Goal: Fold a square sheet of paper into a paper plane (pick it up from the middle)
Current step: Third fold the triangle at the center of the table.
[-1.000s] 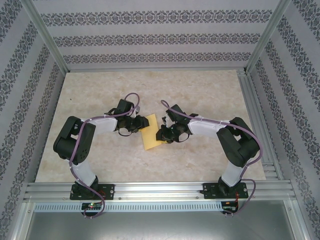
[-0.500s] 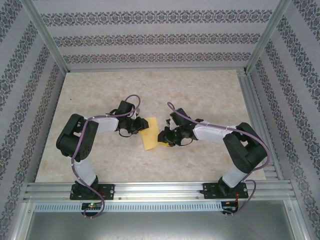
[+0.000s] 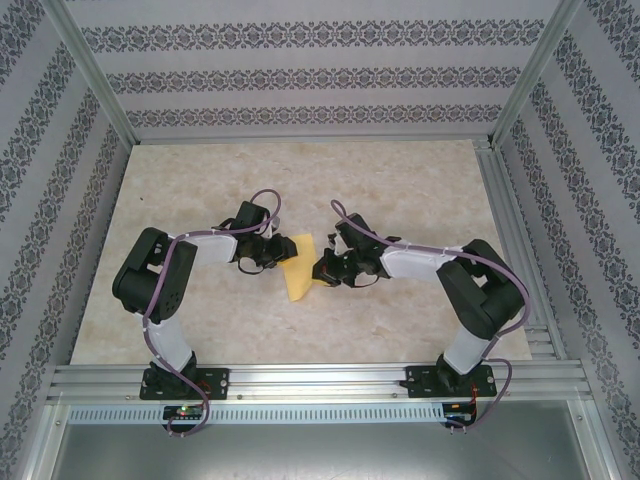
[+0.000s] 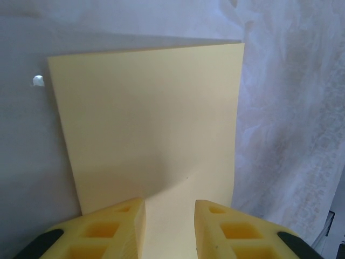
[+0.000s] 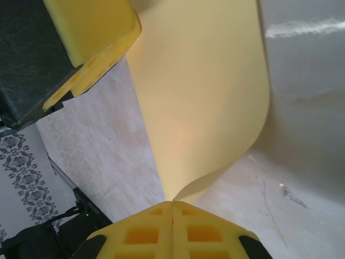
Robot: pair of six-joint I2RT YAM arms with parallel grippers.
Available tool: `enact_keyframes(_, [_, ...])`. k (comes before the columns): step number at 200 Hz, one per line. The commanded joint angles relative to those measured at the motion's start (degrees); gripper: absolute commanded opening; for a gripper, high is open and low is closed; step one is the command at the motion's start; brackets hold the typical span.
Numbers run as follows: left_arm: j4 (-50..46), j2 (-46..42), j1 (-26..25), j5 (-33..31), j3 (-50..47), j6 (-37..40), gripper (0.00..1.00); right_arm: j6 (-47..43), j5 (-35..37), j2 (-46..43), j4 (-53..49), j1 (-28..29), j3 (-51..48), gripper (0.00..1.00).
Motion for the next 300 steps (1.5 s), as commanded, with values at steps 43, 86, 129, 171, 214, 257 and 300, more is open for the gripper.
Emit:
enact_keyframes(43, [0.8, 0.7, -0.8, -0.1, 1.8, 1.4, 0.31, -3.0, 0.9, 5.3, 3.4, 2.1, 7.6, 0.0])
enact_keyframes(86, [0.7, 0.0, -0.9, -0.4, 1.9, 0.9, 0.31, -5.1, 1.1, 9.0, 3.4, 3.0, 11.2, 0.0])
enact_keyframes(129, [-0.3, -5.1, -0.9, -4.1, 1.5, -0.2, 0.33, -6.6, 1.7, 10.9, 2.3, 3.2, 12.0, 0.0])
enact_keyframes(171, [-0.8, -7.3, -0.7, -8.0, -0.4, -1.3, 0.33, -7.6, 1.2, 11.8, 3.7, 3.5, 12.4, 0.0])
enact_keyframes(214, [-1.0, -6.5, -0.8, -9.2, -1.4, -1.6, 0.3, -10.6, 0.8, 13.7, 1.6, 4.1, 14.8, 0.0])
enact_keyframes(257, [-1.6, -3.7, -0.7, -9.9, 0.3, -1.1, 0.29, -11.3, 1.5, 14.8, 1.0, 4.3, 15.5, 0.0])
enact_keyframes(300, [-1.1, -1.9, -0.8, -9.1, 0.6, -1.1, 0.29, -10.6, 4.0, 14.9, 1.6, 4.2, 15.1, 0.0])
